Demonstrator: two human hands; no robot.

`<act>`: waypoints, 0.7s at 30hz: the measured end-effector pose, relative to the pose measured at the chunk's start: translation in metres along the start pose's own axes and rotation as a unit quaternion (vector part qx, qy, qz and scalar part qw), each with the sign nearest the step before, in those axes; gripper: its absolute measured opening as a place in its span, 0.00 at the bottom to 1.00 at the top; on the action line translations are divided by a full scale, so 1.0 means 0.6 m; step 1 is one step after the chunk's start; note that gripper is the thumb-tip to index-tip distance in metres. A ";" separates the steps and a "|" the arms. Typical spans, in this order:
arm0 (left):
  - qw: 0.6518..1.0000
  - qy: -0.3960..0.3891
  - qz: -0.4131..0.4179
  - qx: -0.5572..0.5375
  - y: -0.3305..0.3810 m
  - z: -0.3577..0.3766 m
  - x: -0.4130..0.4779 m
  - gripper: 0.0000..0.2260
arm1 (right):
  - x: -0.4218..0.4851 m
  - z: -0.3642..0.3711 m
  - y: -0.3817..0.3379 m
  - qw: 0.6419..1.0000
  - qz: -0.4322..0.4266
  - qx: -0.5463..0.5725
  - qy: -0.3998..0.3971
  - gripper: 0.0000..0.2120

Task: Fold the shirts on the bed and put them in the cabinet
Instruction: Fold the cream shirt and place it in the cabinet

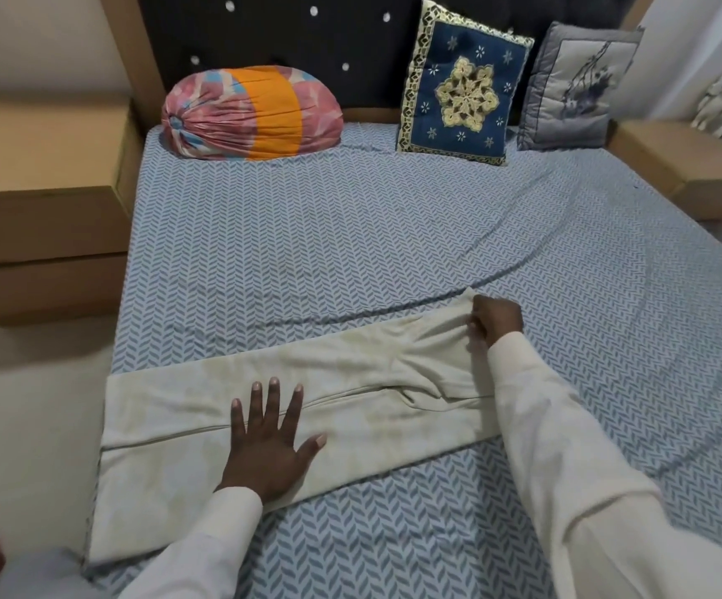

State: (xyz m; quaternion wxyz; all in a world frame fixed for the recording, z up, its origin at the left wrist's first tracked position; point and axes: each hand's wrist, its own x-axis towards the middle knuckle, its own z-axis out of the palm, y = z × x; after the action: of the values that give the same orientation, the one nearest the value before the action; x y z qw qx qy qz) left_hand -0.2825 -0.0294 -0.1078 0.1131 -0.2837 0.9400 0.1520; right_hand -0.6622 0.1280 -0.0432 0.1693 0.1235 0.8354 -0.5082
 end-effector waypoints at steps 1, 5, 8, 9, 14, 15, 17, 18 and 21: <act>1.000 0.005 0.000 -0.003 -0.001 0.002 -0.001 0.43 | 0.007 -0.005 0.015 1.000 0.016 0.020 0.018 0.12; 1.000 0.002 -0.005 -0.004 0.000 0.000 0.001 0.44 | -0.024 -0.020 0.062 0.994 -0.044 -0.052 0.084 0.17; 1.000 -0.014 -0.008 0.006 0.003 -0.008 0.001 0.44 | -0.051 -0.013 0.074 0.969 -0.115 -0.195 0.104 0.19; 1.000 -0.023 -0.006 0.014 0.001 -0.007 -0.001 0.44 | -0.064 -0.006 0.071 0.949 -0.160 -0.235 0.139 0.21; 0.997 0.070 -0.012 -0.012 -0.010 -0.050 0.010 0.41 | -0.095 0.079 0.072 0.807 -0.458 -0.368 0.053 0.21; 0.995 0.094 -0.028 -0.021 -0.020 -0.059 0.016 0.38 | -0.106 0.097 0.071 0.784 -0.473 -0.402 -0.012 0.20; 0.991 0.112 -0.074 -0.019 -0.053 -0.068 0.024 0.34 | -0.111 0.117 0.066 0.757 -0.451 -0.465 -0.088 0.17; 0.988 0.117 -0.100 -0.012 -0.075 -0.069 0.024 0.35 | -0.100 0.117 0.061 0.760 -0.421 -0.488 -0.081 0.16; 0.981 0.111 -0.156 0.032 -0.138 -0.048 0.010 0.39 | -0.049 0.082 0.048 0.805 -0.295 -0.514 0.000 0.18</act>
State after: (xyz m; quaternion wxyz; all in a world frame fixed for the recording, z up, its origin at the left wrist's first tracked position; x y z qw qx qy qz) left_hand -0.2442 -0.1085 -0.1013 0.0396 -0.4380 0.8954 0.0696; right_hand -0.6165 0.0959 -0.0754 0.0497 -0.2342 0.9705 -0.0301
